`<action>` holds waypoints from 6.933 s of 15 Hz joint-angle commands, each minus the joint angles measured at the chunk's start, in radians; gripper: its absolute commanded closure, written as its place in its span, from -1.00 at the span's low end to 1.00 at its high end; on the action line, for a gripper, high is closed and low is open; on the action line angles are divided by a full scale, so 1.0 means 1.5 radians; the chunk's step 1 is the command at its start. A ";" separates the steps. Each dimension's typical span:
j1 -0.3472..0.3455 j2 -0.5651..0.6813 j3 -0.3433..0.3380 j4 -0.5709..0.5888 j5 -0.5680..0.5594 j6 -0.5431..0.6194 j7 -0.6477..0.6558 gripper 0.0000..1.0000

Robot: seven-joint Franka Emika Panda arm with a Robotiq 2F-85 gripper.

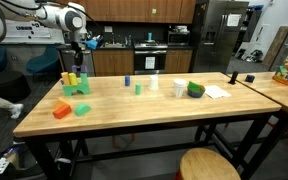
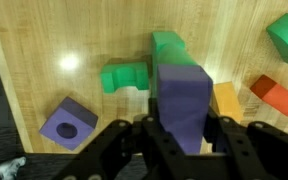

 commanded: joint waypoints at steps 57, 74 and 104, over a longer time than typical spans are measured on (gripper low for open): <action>0.015 0.027 -0.001 0.052 -0.049 -0.050 -0.057 0.68; 0.016 0.034 -0.001 0.063 -0.048 -0.054 -0.054 0.68; -0.005 -0.017 -0.009 0.038 -0.007 -0.066 0.072 -1.00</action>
